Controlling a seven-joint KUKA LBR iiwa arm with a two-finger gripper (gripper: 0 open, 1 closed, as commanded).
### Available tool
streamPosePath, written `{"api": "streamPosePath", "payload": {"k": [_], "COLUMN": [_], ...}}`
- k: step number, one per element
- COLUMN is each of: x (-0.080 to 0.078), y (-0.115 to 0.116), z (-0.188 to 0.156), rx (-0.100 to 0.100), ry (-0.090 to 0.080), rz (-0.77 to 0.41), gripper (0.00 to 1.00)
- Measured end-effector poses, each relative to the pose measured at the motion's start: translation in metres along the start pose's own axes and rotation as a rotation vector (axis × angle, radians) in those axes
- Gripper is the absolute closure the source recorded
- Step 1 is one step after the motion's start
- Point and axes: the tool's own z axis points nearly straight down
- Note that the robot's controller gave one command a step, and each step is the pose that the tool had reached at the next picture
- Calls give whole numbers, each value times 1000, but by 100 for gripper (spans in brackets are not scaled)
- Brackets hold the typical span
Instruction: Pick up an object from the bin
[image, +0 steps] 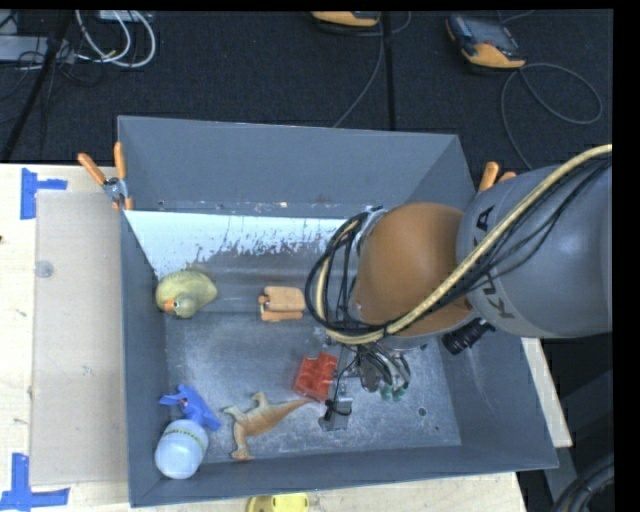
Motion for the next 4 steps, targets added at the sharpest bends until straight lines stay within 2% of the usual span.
{"api": "streamPosePath", "payload": {"k": [1, 2, 3, 4], "x": [-36, -36, -36, -8], "y": [-38, -38, -38, -21], "z": [34, 34, 34, 70], "rx": [-2, -3, -2, -2], "ry": [-5, -5, -5, -2], "rz": [206, 209, 209, 159], "gripper": [100, 0, 0, 100]}}
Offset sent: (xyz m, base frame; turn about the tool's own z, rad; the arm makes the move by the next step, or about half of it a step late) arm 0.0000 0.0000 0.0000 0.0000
